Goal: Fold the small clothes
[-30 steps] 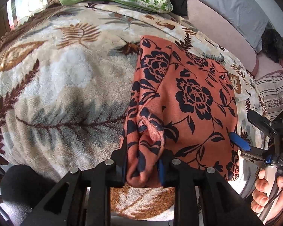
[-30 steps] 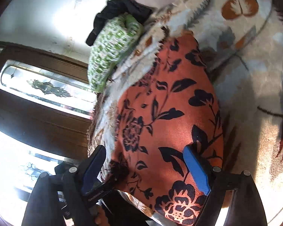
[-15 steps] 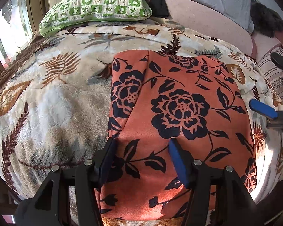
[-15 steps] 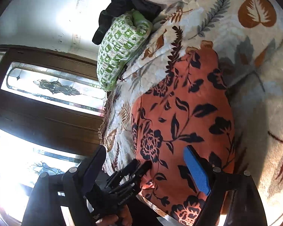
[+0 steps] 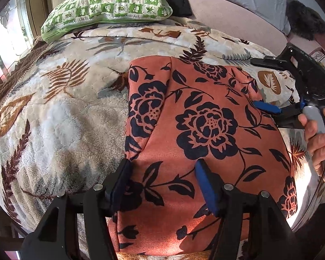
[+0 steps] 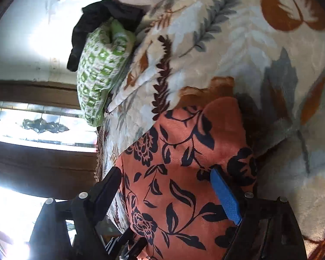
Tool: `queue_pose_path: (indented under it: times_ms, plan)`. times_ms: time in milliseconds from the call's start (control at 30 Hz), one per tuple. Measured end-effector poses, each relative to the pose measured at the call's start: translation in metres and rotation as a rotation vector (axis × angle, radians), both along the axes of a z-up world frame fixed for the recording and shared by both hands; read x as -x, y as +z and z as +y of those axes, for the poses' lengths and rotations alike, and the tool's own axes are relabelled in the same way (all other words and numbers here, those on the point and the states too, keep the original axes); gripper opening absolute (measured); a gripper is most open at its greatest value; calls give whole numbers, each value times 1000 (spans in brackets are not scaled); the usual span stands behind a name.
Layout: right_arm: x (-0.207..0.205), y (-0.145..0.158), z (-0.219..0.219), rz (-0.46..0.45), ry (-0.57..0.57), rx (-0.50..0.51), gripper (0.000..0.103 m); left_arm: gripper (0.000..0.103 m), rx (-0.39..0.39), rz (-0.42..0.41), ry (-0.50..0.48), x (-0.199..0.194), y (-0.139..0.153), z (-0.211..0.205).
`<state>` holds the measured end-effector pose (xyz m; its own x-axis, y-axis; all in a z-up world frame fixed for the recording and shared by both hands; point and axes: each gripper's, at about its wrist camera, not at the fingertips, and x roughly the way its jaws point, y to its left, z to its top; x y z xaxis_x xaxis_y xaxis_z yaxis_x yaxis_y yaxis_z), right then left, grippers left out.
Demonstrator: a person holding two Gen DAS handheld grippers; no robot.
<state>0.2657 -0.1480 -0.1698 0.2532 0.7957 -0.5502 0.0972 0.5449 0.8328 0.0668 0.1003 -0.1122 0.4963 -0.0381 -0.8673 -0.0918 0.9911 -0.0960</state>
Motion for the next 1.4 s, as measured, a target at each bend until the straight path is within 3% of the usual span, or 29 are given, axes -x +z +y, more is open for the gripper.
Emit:
queue_pose_path:
  times_ms: [200, 267, 367, 400, 467, 533, 600, 667, 700, 767, 867, 967, 1067, 1100, 1267, 1400]
  plan:
    - [50, 50, -1, -109, 70, -38, 87, 64, 3, -5, 12, 0, -2, 0]
    - [76, 51, 1, -116, 104, -69, 88, 64, 5, -7, 12, 1, -1, 1]
    - [98, 17, 7, -68, 143, 31, 88, 65, 5, -4, 10, 0, -1, 0]
    - [102, 12, 3, -67, 107, 1, 87, 65, 2, -5, 7, 1, 0, 0]
    - [107, 27, -2, -76, 76, -15, 88, 65, 15, -8, 13, 3, 4, 4]
    - [117, 48, 0, -138, 103, 2, 88, 65, 49, -27, 49, 9, 13, 11]
    - [133, 61, 1, -196, 129, -43, 88, 65, 95, -70, 76, 20, 23, 19]
    - [144, 49, 2, -177, 142, -32, 88, 65, 92, -61, 89, 26, 20, 22]
    - [145, 29, 3, -117, 147, 4, 88, 65, 76, -27, 81, 25, 13, 21]
    - [149, -1, -5, -30, 126, -53, 88, 66, 27, 60, 70, 20, -7, 18]
    - [157, 24, -4, -102, 141, -62, 88, 67, 62, 49, 110, 24, -5, 24]
    - [168, 43, 1, -176, 229, -74, 88, 67, 1, 0, 84, 24, 8, 15]
    - [173, 8, 0, -74, 224, -5, 90, 67, -20, 9, 64, 20, 8, 9]
    - [175, 2, -3, -59, 201, -30, 90, 67, -29, 25, 61, 19, 5, 9]
    - [182, 37, -17, -169, 189, -76, 90, 67, -17, 10, 81, 21, 9, 13]
    - [172, 30, -52, -139, 76, -23, 90, 67, -31, -43, 52, 13, 27, 5]
